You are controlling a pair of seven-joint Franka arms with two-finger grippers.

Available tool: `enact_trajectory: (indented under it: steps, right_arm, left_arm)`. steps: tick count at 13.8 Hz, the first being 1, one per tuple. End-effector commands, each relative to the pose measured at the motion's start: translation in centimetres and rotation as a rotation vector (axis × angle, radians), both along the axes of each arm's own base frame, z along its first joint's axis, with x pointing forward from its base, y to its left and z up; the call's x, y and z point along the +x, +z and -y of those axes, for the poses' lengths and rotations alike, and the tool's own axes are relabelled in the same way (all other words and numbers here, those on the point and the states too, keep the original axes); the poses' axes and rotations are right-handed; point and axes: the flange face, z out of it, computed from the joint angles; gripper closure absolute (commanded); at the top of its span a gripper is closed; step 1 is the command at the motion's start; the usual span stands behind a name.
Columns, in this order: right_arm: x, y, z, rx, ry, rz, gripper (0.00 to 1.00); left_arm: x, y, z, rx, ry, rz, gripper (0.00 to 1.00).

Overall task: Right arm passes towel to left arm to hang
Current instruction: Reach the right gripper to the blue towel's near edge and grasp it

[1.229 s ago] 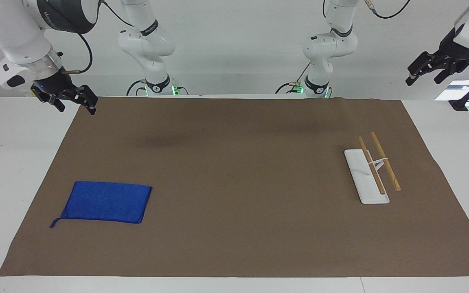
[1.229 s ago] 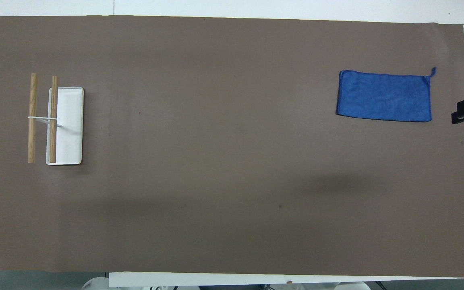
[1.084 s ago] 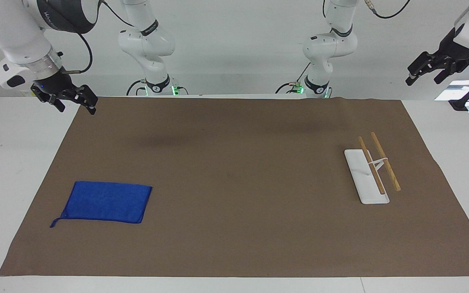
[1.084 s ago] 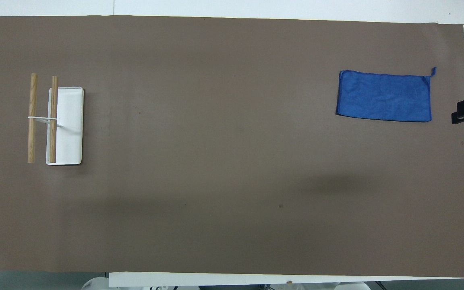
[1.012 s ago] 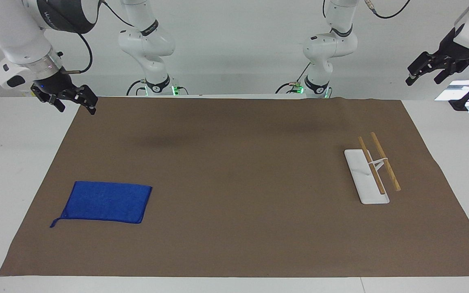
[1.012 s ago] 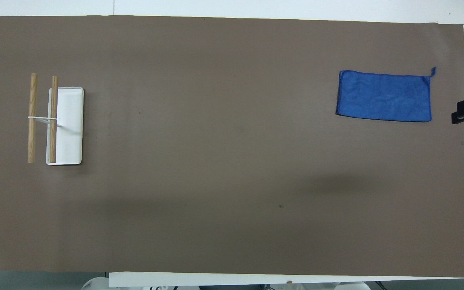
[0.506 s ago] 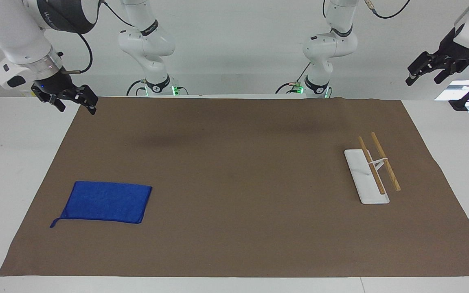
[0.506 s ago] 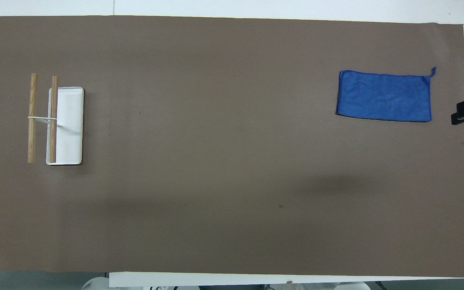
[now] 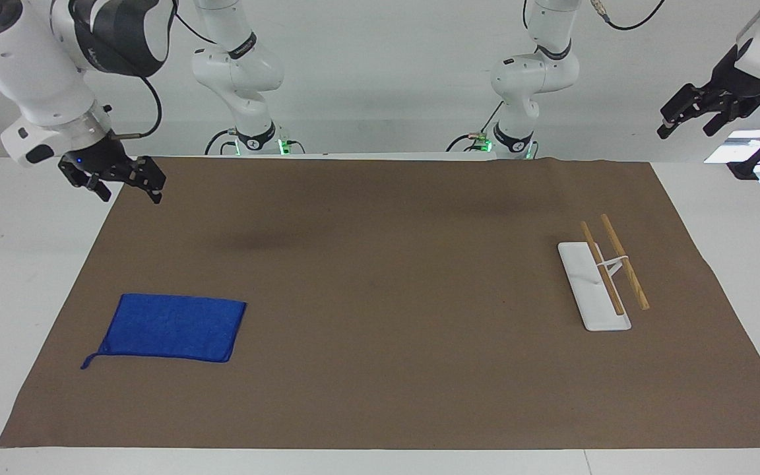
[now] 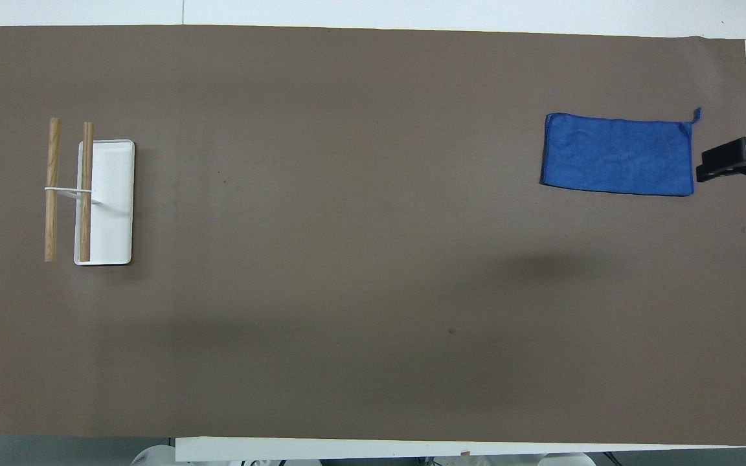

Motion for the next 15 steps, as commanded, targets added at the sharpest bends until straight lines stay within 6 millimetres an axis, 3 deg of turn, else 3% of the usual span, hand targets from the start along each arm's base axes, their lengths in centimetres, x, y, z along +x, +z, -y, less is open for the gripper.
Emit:
enact_trajectory:
  steps: [1,5,7,9,11,15]
  right_arm:
    - [4.4,-7.4,0.0,-0.014,0.040,0.007,0.01]
    - [6.7,-16.7,1.3,-0.010,0.031,0.032,0.01]
    - [6.1,-20.6,1.2,-0.005,0.031,0.041,0.01]
    - [5.0,-23.2,2.0,-0.006,0.029,0.062,0.01]
    - [4.3,-24.4,3.7,-0.008,0.038,0.069,0.01]
    - [3.5,-25.7,3.7,-0.006,0.046,0.064,0.04]
  left_arm:
    - [-0.9,0.2,0.2,0.016,-0.006,-0.009,0.01]
    - [-0.9,0.2,0.2,0.016,-0.006,-0.009,0.01]
    - [-0.9,0.2,0.2,0.016,-0.006,-0.009,0.01]
    - [-0.9,0.2,0.2,0.016,-0.006,-0.009,0.01]
    - [-0.9,0.2,0.2,0.016,-0.006,-0.009,0.01]
    - [-0.9,0.2,0.2,0.016,-0.006,-0.009,0.01]
